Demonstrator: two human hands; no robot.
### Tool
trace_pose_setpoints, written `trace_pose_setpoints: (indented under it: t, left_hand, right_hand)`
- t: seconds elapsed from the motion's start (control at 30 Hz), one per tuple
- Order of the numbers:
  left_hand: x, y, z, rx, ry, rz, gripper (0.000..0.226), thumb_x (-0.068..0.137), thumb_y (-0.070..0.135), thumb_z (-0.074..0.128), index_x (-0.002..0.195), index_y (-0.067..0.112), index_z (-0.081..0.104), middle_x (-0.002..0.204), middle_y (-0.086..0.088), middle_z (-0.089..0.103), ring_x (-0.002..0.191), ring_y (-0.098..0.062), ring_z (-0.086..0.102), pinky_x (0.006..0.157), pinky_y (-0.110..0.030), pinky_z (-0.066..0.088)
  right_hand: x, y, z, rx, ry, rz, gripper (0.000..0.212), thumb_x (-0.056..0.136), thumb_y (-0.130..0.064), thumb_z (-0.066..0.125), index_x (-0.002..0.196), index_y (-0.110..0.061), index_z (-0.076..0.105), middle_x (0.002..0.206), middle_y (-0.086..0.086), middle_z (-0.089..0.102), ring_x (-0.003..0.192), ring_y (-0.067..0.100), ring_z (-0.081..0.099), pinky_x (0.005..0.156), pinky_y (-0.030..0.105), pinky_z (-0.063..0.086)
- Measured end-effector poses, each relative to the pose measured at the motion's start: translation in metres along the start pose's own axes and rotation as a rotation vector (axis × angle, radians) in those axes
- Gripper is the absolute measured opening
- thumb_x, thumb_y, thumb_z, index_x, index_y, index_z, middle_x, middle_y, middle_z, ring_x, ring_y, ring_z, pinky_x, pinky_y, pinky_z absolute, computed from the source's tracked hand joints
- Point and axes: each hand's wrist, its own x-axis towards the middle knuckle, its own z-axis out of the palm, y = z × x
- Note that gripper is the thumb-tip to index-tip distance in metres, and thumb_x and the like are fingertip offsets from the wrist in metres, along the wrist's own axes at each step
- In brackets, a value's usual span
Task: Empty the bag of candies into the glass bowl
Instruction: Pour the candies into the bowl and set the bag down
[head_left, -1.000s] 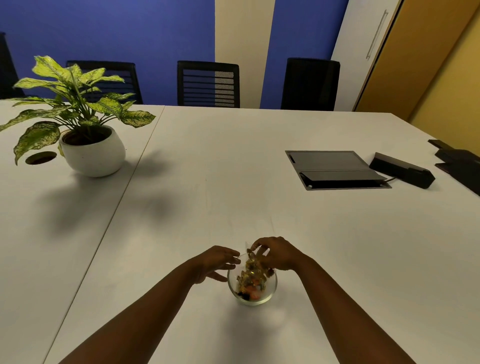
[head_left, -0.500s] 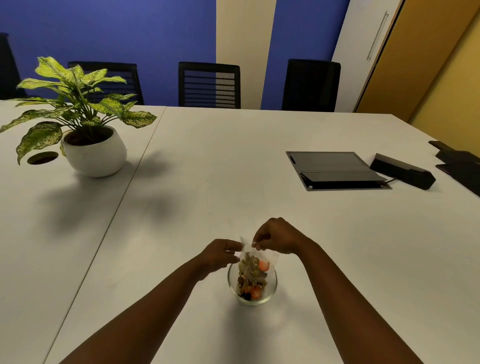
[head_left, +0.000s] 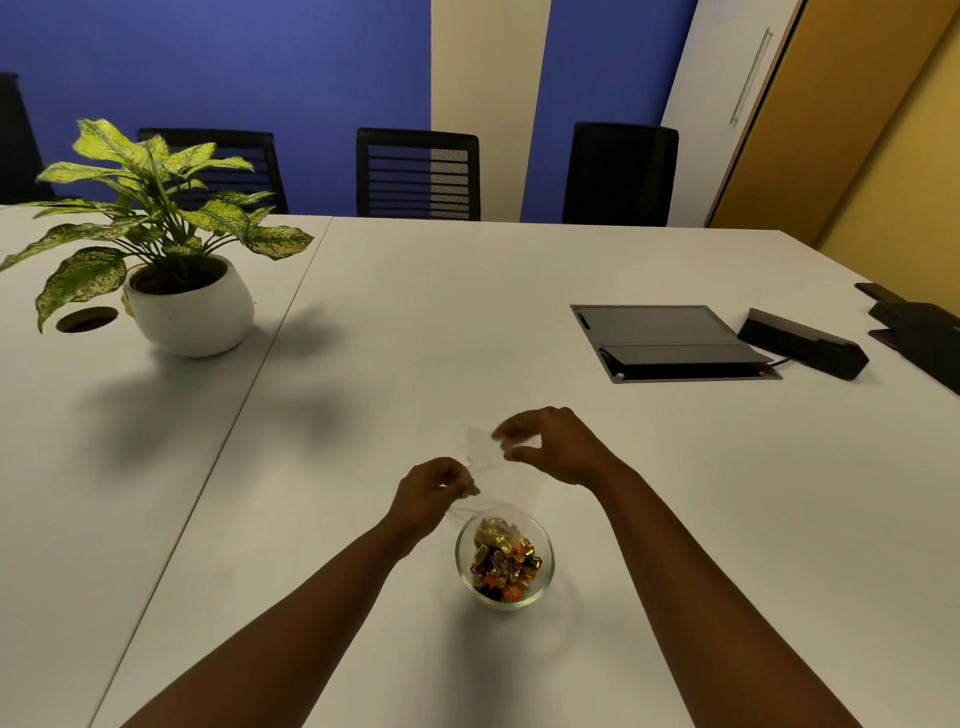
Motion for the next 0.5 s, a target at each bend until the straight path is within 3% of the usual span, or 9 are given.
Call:
trace_pose_setpoints:
  t: [0.1, 0.17, 0.3, 0.4, 0.5]
  left_hand:
    - [-0.003, -0.007, -0.012, -0.133, 0.117, -0.029, 0.019, 0.09, 0.013, 0.053, 0.072, 0.019, 0.056, 0.074, -0.001, 0.068, 0.07, -0.012, 0.066, 0.061, -0.023, 0.044]
    - [-0.005, -0.015, -0.023, -0.221, 0.216, -0.069, 0.02, 0.091, 0.012, 0.051, 0.072, 0.018, 0.054, 0.073, -0.004, 0.065, 0.067, -0.017, 0.065, 0.061, -0.025, 0.044]
    - [-0.006, -0.034, -0.042, -0.253, 0.323, -0.25, 0.023, 0.091, 0.008, 0.048, 0.069, 0.015, 0.052, 0.073, -0.007, 0.063, 0.064, -0.022, 0.062, 0.056, -0.026, 0.045]
    - [-0.009, -0.049, -0.048, -0.243, 0.318, -0.369, 0.023, 0.09, 0.004, 0.048, 0.069, 0.012, 0.052, 0.072, -0.008, 0.062, 0.062, -0.024, 0.061, 0.054, -0.028, 0.046]
    - [-0.015, -0.062, -0.048, -0.169, 0.342, -0.429, 0.022, 0.088, 0.003, 0.047, 0.068, 0.01, 0.052, 0.068, -0.009, 0.06, 0.056, -0.023, 0.058, 0.048, -0.025, 0.047]
  right_hand:
    - [0.0, 0.006, 0.007, 0.054, 0.134, 0.104, 0.051, 0.081, -0.031, 0.069, 0.128, -0.021, 0.055, 0.127, 0.005, 0.062, 0.117, 0.02, 0.056, 0.097, 0.03, 0.043]
    - [0.0, 0.017, 0.013, 0.068, 0.161, 0.211, 0.05, 0.084, -0.031, 0.066, 0.13, -0.018, 0.052, 0.128, 0.008, 0.061, 0.116, 0.023, 0.056, 0.095, 0.03, 0.043]
    - [-0.006, 0.038, 0.029, 0.002, -0.066, 0.448, 0.041, 0.087, -0.028, 0.061, 0.125, -0.013, 0.057, 0.13, 0.012, 0.06, 0.12, 0.025, 0.055, 0.099, 0.029, 0.042]
    - [-0.014, 0.047, 0.041, 0.009, -0.114, 0.548, 0.039, 0.088, -0.026, 0.059, 0.124, -0.009, 0.059, 0.136, 0.012, 0.056, 0.125, 0.025, 0.051, 0.103, 0.031, 0.041]
    - [-0.021, 0.048, 0.051, -0.005, -0.173, 0.578, 0.04, 0.092, -0.027, 0.052, 0.127, -0.007, 0.055, 0.14, 0.012, 0.051, 0.113, 0.021, 0.052, 0.085, 0.026, 0.048]
